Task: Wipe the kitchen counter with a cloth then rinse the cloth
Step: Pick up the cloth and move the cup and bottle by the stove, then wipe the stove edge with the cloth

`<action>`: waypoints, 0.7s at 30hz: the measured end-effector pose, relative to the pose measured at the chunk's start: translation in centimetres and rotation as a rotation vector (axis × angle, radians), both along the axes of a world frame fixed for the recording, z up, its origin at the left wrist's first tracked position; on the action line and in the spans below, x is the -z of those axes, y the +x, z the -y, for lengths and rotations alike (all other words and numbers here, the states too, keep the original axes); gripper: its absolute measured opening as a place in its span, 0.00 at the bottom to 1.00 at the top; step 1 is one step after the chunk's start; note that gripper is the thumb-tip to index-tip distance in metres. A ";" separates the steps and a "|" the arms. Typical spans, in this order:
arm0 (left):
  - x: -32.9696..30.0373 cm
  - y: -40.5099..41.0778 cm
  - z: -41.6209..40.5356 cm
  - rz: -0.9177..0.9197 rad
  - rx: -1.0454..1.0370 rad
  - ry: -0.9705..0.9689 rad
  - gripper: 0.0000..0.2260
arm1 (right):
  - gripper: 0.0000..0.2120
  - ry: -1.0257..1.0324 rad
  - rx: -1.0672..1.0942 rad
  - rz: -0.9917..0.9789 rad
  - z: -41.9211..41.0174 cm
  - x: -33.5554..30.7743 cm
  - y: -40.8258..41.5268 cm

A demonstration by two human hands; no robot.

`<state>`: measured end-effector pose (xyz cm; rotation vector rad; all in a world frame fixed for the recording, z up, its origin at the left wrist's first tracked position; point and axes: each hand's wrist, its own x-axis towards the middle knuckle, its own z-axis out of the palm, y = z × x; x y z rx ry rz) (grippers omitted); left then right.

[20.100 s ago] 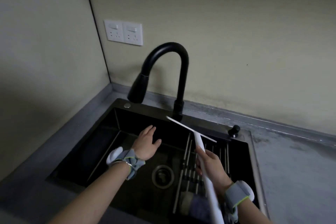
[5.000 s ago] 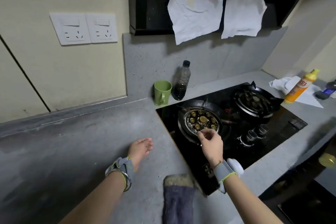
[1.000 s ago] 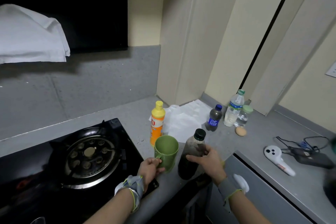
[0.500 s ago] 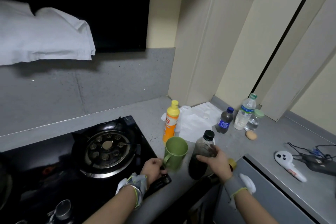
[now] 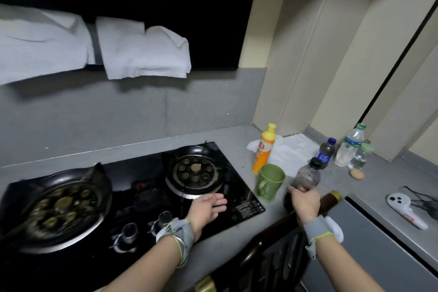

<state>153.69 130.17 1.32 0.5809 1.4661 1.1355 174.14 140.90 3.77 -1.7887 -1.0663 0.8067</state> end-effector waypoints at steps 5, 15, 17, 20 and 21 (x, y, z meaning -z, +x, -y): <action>-0.8 -5.0 7.9 0.001 -0.082 0.034 0.12 | 0.14 0.017 -0.107 -0.144 7.2 -0.2 -6.7; 0.2 -15.6 22.7 -0.020 -0.248 0.024 0.12 | 0.09 -0.089 -0.345 -0.226 19.3 3.2 -21.3; 0.8 -17.6 25.2 -0.022 -0.281 0.006 0.12 | 0.09 -0.116 -0.401 -0.238 21.7 4.1 -24.5; 1.5 -20.5 28.5 -0.025 -0.338 -0.019 0.12 | 0.06 -0.162 -0.495 -0.282 25.5 5.2 -29.2; 1.7 -21.4 29.4 -0.031 -0.360 -0.028 0.12 | 0.05 -0.180 -0.530 -0.293 26.6 5.6 -30.6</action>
